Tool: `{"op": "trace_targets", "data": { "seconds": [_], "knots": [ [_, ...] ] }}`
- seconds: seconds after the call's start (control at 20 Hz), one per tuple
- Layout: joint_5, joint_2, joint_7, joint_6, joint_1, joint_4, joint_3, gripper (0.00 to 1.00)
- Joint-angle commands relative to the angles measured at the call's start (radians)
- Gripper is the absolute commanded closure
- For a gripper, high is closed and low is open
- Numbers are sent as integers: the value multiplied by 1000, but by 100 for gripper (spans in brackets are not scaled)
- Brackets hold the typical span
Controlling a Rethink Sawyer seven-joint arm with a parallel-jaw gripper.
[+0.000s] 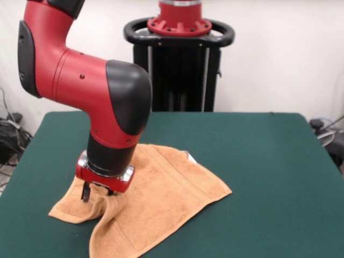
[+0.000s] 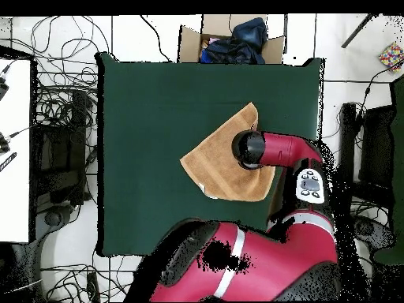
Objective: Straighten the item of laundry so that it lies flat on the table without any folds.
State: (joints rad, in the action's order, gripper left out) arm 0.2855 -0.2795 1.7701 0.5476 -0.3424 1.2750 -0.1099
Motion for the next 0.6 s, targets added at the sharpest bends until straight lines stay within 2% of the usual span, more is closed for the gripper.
{"op": "trace_targets", "data": {
  "seconds": [0.05, 0.6],
  "knots": [
    [-17, 9, 20, -40, -6, 168, 180, 0],
    [-5, -44, 3, 1, -26, 188, 197, 0]
  ]
}}
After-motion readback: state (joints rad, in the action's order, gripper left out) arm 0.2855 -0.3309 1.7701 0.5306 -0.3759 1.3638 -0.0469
